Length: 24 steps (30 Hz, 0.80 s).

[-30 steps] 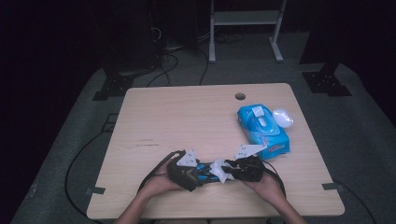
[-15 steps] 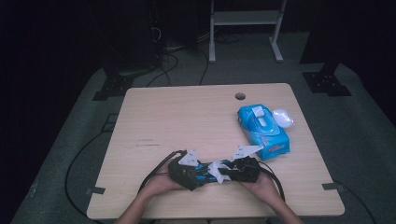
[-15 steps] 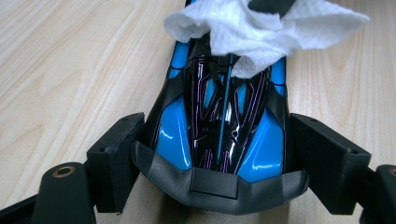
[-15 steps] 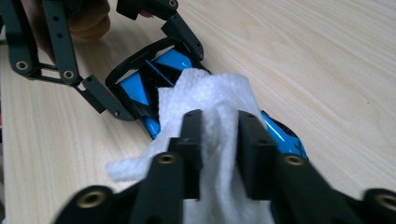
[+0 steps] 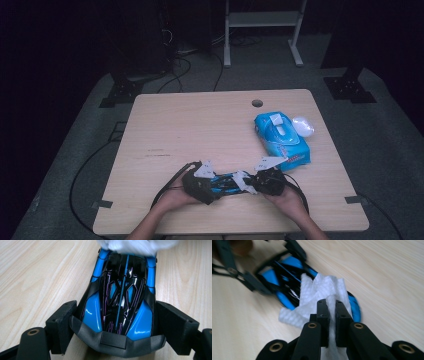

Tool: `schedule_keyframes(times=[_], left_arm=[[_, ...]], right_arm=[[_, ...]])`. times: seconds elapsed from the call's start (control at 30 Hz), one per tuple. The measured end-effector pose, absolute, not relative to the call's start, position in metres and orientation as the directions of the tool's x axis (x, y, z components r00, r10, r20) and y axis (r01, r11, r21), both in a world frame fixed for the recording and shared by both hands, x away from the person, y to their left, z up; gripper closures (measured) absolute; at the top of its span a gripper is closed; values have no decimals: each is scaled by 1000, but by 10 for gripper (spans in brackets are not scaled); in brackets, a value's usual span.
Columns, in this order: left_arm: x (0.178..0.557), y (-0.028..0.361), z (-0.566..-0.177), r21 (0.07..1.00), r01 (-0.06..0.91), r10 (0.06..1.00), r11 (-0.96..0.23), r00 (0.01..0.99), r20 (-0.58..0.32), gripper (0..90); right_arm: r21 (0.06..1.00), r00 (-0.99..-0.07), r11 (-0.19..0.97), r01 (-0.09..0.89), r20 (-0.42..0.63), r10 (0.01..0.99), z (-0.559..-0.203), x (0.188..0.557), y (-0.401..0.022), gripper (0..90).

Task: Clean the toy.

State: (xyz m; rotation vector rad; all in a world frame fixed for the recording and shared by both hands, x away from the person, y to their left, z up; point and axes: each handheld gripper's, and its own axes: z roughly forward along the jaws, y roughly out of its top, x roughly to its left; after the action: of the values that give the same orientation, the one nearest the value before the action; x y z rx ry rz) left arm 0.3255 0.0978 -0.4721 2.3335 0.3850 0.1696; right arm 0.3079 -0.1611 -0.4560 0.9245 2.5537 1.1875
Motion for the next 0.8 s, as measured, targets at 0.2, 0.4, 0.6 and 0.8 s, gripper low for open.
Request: schedule_keyframes(times=[0.2, 0.4, 0.6, 0.8], left_arm=[[325, 98, -472, 707, 226, 336, -671, 942, 18, 204], [325, 96, -472, 708, 225, 340, -669, 940, 23, 204], [325, 95, -473, 712, 230, 350, -664, 936, 24, 204], [326, 94, -473, 714, 234, 361, -660, 932, 27, 204]], right_arm=[[755, -827, 505, 418, 86, 555, -453, 303, -143, 840], [737, -791, 515, 437, 43, 611, -456, 306, -160, 841], [731, -762, 501, 463, 39, 646, -457, 307, -170, 843], [754, -817, 523, 396, 29, 576, -453, 299, -142, 841]])
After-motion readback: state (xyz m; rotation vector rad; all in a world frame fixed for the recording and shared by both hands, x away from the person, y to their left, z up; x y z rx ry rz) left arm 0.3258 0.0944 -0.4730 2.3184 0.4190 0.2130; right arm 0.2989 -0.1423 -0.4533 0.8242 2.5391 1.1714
